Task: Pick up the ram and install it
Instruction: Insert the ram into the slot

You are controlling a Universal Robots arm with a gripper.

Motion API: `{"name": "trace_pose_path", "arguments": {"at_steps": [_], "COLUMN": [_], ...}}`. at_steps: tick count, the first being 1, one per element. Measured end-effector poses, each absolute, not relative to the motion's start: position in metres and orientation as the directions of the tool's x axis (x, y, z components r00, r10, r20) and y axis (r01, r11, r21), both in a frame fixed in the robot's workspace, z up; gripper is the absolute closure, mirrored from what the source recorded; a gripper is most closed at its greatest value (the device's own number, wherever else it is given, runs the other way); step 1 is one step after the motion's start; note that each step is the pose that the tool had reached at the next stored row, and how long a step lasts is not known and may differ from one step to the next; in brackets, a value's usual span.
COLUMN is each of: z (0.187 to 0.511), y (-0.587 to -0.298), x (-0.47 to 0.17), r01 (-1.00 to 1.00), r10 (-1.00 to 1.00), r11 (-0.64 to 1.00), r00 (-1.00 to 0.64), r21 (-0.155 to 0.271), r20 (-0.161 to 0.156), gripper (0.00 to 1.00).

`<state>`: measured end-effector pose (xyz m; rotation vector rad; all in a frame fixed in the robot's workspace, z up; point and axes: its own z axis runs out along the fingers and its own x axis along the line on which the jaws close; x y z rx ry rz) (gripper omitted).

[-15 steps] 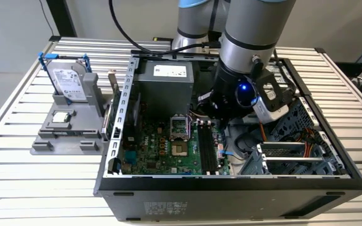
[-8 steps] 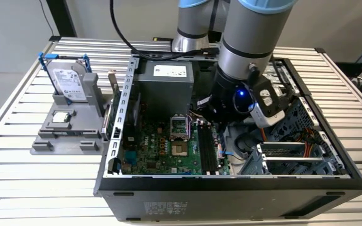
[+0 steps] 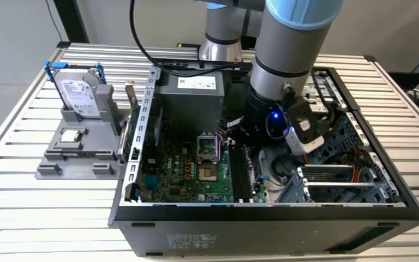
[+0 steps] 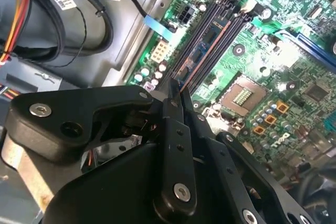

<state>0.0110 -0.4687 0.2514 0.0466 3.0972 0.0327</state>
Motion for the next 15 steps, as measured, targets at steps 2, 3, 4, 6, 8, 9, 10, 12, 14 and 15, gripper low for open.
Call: {"name": "trace_pose_path", "arguments": {"at_steps": [2,3,4,6,8,9,10,12,14,15], "z": [0.248,0.246,0.244,0.241,0.238,0.236,0.235,0.232,0.229,0.228], "y": [-0.472,-0.473,-0.474,-0.476,-0.477,-0.477,-0.477,-0.477,-0.477,-0.477], "x": [0.011,0.011,0.011,0.011,0.011,0.011,0.010,0.009,0.009,0.009], "r01": [0.030,0.030,0.029,0.029,0.030,0.030,0.029,0.029,0.029,0.029], "r10": [0.031,0.030,0.030,0.030,0.031,0.030,0.030,0.030,0.030,0.030], "r11": [0.999,0.999,0.999,0.999,0.999,0.999,0.999,0.999,0.999,1.000], "r00": [-0.999,-0.999,-0.999,-0.999,-0.999,-0.999,-0.999,-0.999,-0.999,-0.999], "r21": [0.022,0.022,0.022,0.022,0.022,0.021,0.021,0.017,0.012,0.011], "r20": [-0.043,-0.044,-0.044,-0.043,-0.043,-0.043,-0.043,-0.043,-0.044,-0.044], "gripper": [1.00,1.00,1.00,1.00,1.00,1.00,1.00,1.00,1.00,1.00]}}
